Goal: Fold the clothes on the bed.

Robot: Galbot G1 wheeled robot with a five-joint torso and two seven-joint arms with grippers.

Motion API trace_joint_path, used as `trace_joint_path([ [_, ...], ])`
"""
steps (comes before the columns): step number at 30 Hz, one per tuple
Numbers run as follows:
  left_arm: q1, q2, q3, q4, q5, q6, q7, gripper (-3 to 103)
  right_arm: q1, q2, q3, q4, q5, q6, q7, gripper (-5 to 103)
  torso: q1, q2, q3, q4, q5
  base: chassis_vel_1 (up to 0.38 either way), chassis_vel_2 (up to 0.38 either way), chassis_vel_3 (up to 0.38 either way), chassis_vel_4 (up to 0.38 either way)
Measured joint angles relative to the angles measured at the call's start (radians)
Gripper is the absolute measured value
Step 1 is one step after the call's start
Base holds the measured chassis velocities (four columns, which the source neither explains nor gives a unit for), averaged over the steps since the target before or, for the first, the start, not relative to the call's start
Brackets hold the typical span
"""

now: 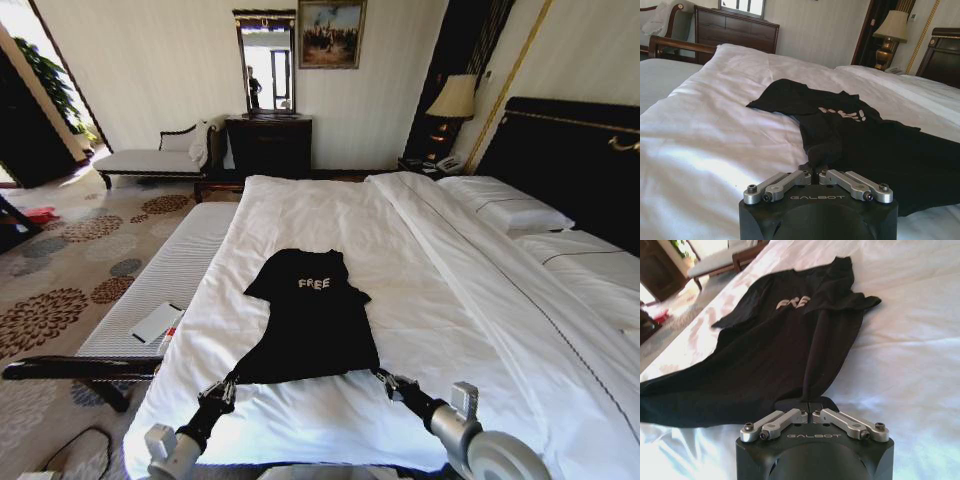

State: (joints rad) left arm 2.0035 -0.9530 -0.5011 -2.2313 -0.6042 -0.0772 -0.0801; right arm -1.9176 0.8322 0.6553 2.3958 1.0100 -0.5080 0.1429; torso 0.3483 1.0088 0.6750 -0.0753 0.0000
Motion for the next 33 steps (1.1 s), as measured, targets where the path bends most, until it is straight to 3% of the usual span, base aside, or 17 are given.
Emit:
trace_joint_path([
  [3,0.010,-0.001,-0.007,0.001,0.003,-0.010,0.003,2,0.052,-0.064,0.009,0.011,0.072,-0.128,0.074,0,0.000,0.000,0.000,0.0001,0.0000,0.000,0.000,0.000,0.000],
  [6,0.015,-0.006,-0.022,0.002,-0.002,-0.012,0.007,2,0.115,-0.090,-0.009,-0.047,0.078,-0.144,0.088,0,0.000,0.000,0.000,0.0000,0.0001,0.000,0.000,0.000,0.000],
  [15,0.009,-0.016,-0.052,0.002,-0.022,-0.008,0.009,2,0.329,-0.101,-0.110,-0.235,0.060,-0.110,0.067,0,0.000,0.000,0.000,0.0000,0.0002,0.000,0.000,0.000,0.000],
  [18,-0.027,-0.036,-0.018,0.006,-0.015,0.010,-0.011,2,0.418,-0.072,-0.186,-0.315,0.034,-0.081,0.060,0,0.000,0.000,0.000,0.0002,-0.0001,0.000,0.000,0.000,0.000],
  [23,-0.049,-0.045,0.009,0.011,-0.010,0.020,-0.027,2,0.444,-0.033,-0.213,-0.366,-0.001,-0.041,0.064,-1,0.000,0.000,0.000,0.0000,0.0002,0.000,0.000,0.000,0.000],
  [27,-0.055,-0.045,0.022,0.018,-0.003,0.021,-0.032,2,0.421,-0.020,-0.192,-0.334,-0.008,-0.021,0.054,9,0.000,0.000,0.000,0.0000,0.0002,0.000,0.000,0.000,0.000],
  [33,-0.066,-0.038,0.036,0.027,-0.004,0.023,-0.037,2,0.324,0.003,-0.117,-0.205,0.002,-0.017,0.052,37,0.000,0.000,0.000,0.0000,-0.0003,0.000,0.000,0.000,0.000],
])
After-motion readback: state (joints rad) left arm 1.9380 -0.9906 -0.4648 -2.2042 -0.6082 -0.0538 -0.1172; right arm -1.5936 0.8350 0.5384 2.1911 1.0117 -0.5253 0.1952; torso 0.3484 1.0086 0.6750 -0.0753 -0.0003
